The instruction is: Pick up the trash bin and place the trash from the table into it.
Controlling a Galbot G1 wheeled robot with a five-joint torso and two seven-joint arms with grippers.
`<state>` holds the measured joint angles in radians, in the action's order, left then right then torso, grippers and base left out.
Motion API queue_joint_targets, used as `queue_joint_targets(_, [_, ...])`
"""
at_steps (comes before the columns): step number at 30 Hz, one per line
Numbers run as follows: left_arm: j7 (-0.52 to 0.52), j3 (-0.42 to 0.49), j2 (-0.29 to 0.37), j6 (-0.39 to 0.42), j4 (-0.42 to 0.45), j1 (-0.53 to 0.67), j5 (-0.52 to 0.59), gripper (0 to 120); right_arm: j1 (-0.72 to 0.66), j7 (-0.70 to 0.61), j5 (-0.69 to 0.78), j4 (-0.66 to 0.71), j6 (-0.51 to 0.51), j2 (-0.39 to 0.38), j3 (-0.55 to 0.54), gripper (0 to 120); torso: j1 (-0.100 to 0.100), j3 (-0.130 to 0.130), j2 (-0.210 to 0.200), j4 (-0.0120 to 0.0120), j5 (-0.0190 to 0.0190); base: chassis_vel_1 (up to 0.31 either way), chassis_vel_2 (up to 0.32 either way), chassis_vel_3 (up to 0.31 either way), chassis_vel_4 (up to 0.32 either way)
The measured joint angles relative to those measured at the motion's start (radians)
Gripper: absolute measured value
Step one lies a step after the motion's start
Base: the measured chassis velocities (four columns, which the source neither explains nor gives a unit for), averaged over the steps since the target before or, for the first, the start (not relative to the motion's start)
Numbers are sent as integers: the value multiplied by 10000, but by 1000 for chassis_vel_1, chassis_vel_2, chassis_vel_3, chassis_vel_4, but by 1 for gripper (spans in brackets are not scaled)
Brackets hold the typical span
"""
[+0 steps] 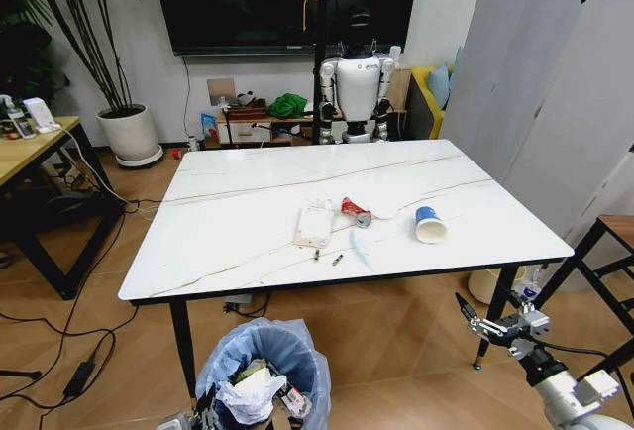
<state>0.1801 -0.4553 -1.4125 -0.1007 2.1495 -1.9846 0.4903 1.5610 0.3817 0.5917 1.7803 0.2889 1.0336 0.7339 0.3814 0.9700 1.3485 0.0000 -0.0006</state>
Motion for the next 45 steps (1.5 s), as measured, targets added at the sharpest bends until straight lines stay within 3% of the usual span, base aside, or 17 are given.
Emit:
queue_joint_targets(8, [0, 10, -40, 6, 52, -60, -5, 0, -123, -70, -168, 133, 22, -215, -165, 100, 0, 0, 0, -1, 10, 0, 0, 0, 0])
queue_joint_targets(17, [-57, -79, -131, -19, 157, -280, -102, 0, -920, -1164, 15, 1214, -1068, -1516, -1220, 100, 0, 0, 0, 3, 4, 0, 0, 0, 0])
queue_joint_targets(24, [-106, 71, 13, 66, -68, -210, -50, 0, -1743, -1509, 423, 859, -1831, -2486, -1991, 100, 0, 0, 0, -3, 1, 0, 0, 0, 0])
queue_joint_targets(28, [-256, 79, -128, 16, -106, -359, -73, 0, -2524, -1571, 887, 477, -2153, -2815, -2796, 100, -1, 0, 0, -3, 8, 0, 0, 0, 0])
queue_joint_targets(32, [-349, 67, -451, -56, -173, -394, -235, 0, -4241, -1793, 1298, -162, -2462, -2956, -4415, 100, 0, 1, 0, 3, 7, 0, 0, 0, 0])
queue_joint_targets(45, [-417, -161, -774, -100, -292, -435, -374, 0, -8216, -2004, 2183, -2469, -3287, -2319, -7943, 100, 0, 0, -1, 3, -2, 0, 0, 0, 0])
